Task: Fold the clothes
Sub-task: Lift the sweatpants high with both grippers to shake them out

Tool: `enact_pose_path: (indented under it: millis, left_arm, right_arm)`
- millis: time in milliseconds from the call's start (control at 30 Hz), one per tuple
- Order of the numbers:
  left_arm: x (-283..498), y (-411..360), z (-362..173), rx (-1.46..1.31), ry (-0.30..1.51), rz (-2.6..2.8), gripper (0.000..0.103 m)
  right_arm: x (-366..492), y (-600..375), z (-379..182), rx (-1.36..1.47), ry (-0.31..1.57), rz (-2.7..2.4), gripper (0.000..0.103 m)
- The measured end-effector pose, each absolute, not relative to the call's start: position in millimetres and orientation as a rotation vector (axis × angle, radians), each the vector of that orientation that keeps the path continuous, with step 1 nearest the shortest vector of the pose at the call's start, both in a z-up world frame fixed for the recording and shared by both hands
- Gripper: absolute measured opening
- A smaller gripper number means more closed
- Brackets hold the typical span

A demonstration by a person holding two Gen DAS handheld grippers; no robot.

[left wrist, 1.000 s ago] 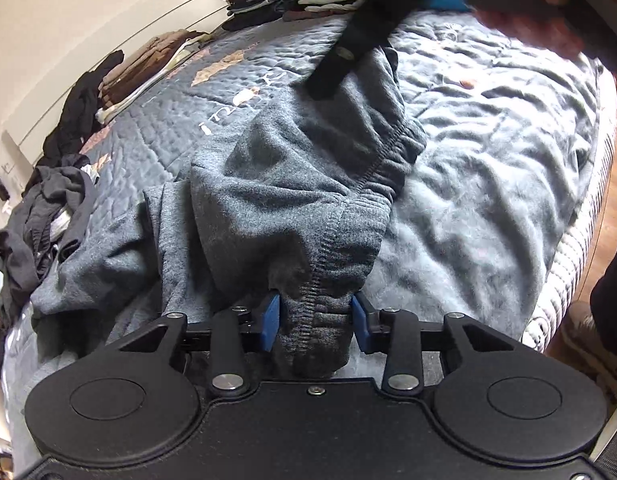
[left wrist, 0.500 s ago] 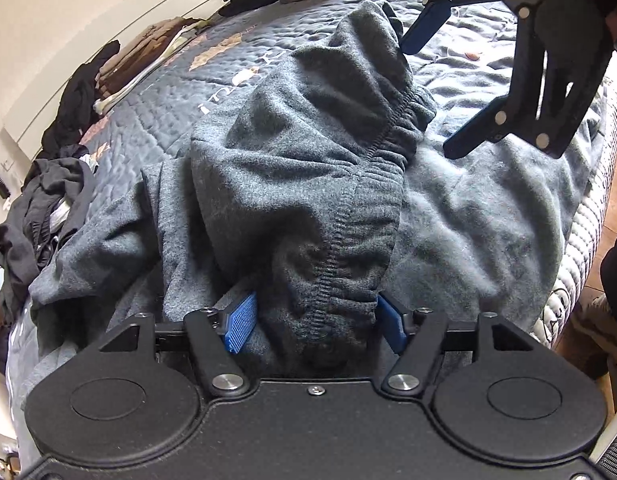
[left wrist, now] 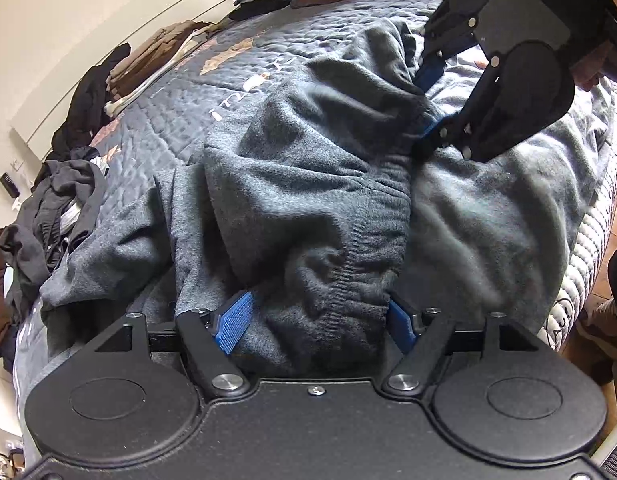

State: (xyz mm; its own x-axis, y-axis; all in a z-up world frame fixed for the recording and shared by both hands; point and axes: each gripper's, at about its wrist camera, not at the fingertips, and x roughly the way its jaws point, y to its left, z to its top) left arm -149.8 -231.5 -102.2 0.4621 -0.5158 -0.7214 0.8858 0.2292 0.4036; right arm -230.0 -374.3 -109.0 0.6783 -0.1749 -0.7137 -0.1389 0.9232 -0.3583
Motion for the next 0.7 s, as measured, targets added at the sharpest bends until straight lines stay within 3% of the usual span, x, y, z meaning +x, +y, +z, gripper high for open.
enact_pose_path:
  millis: [67, 267, 333, 367, 700]
  left_arm:
    - [-150, -231, -102, 0.896, 0.491, -1.015, 0.073]
    - [-150, -231, -98, 0.875, 0.491, -0.997, 0.071]
    - [-148, -229, -95, 0.842, 0.507, -1.023, 0.036]
    - [-146, -228, -94, 0.822, 0.519, -1.026, 0.031]
    - [-138, -229, -80, 0.688, 0.556, -1.01, 0.022]
  right_arm:
    - [-230, -376, -106, -0.391, 0.836, -0.039, 0.031]
    - [-236, -386, -92, -0.261, 0.812, -0.068, 0.027]
    - [-238, -390, -86, -0.207, 0.809, -0.07, 0.027]
    - [-239, -391, -83, -0.181, 0.806, -0.071, 0.027]
    - [-250, -409, -52, -0.004, 0.726, -0.051, 0.026]
